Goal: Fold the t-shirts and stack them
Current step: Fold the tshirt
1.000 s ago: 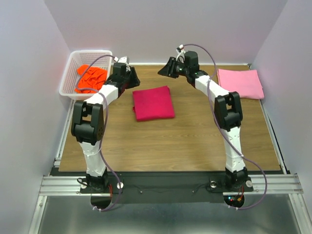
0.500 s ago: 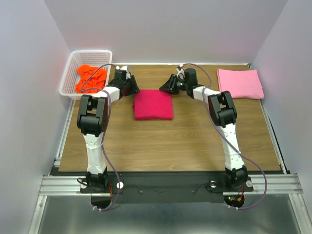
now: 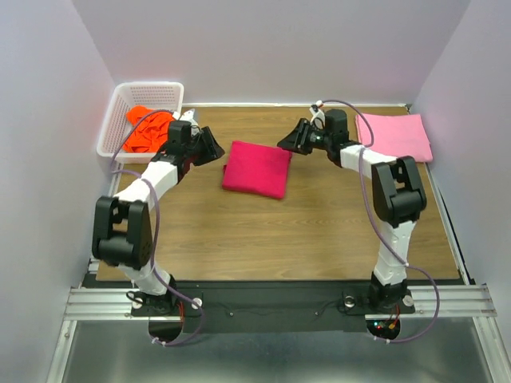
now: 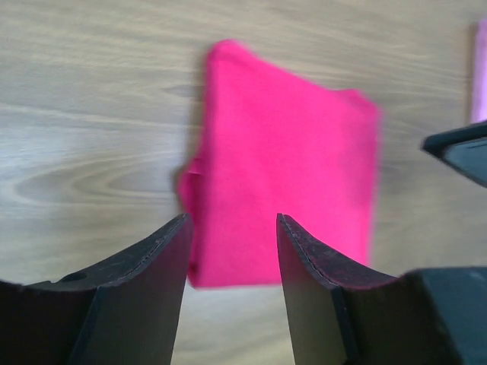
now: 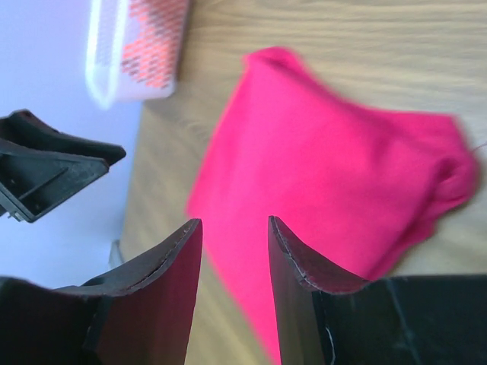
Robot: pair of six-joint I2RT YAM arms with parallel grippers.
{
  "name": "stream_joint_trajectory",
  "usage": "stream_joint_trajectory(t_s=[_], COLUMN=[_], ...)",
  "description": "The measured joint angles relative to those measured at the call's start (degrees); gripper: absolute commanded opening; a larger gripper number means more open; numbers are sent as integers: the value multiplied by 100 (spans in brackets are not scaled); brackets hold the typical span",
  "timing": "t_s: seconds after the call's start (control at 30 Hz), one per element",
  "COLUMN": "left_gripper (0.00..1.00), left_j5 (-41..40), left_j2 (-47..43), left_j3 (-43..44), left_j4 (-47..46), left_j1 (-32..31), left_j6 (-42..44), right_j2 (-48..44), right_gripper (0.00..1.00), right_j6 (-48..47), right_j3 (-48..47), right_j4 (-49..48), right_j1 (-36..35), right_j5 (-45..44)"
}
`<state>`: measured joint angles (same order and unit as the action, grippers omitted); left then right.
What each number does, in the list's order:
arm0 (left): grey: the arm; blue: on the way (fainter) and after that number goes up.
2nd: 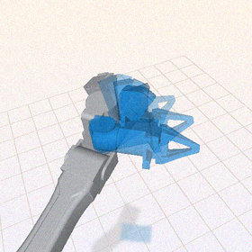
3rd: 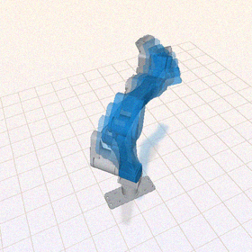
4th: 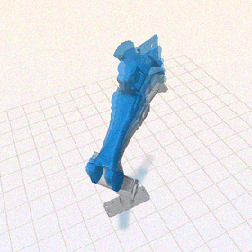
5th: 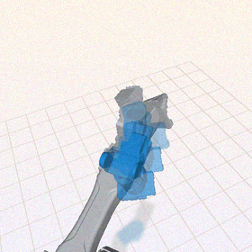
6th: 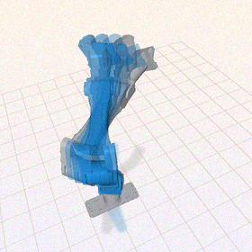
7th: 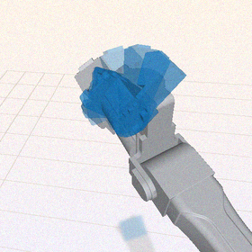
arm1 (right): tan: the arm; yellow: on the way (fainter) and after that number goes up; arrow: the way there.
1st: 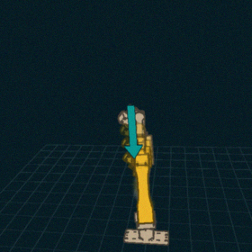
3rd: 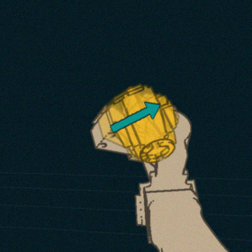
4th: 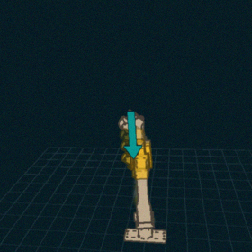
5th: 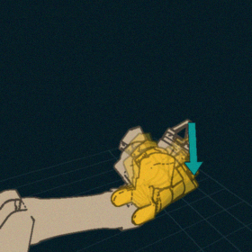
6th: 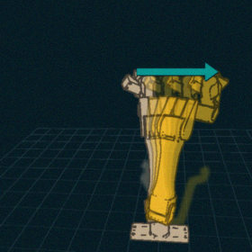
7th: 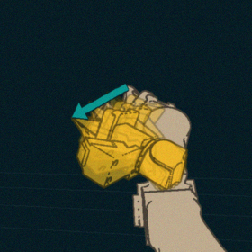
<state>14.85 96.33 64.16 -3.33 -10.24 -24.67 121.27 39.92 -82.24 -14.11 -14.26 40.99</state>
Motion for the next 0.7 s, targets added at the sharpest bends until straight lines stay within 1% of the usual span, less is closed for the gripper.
stream_joint_trajectory(t_s=[0.07, 0.1, 0.13, 0.17, 0.2, 0.3, 0.33, 0.53, 0.7], left_gripper=[59, 56, 52, 38, 35, 34, 27, 26, 26], left_j5=[98, 122, 157, 208, 251, 361, 363, 328, 208], left_j2=[-592, -748, -898, -957, -957, -780, -654, 278, 387], left_j3=[-243, -326, -428, -533, -619, -962, -1036, -1134, -1281], left_j4=[-92, -164, -243, -339, -400, -514, -522, -575, -584], left_j1=[-116, -175, -267, -332, -389, -479, -476, -461, -461], left_j6=[-59, -76, -101, -133, -164, -205, -216, -269, -380], right_j2=[-494, -772, -916, -1040, -1113, -1130, -1113, -789, -562], right_gripper=[46, 45, 45, 45, 45, 43, 43, 41, 40], right_j6=[-11, -11, -4, -4, -4, 31, 63, 74, 37], right_j3=[334, 562, 691, 833, 942, 1320, 1565, 2232, 2516], right_j4=[-57, -177, -212, -306, -348, -623, -719, -793, -903], right_j1=[-63, -127, -168, -227, -293, -487, -562, -713, -678], right_j5=[39, 70, 109, 166, 208, 304, 323, 317, 203])
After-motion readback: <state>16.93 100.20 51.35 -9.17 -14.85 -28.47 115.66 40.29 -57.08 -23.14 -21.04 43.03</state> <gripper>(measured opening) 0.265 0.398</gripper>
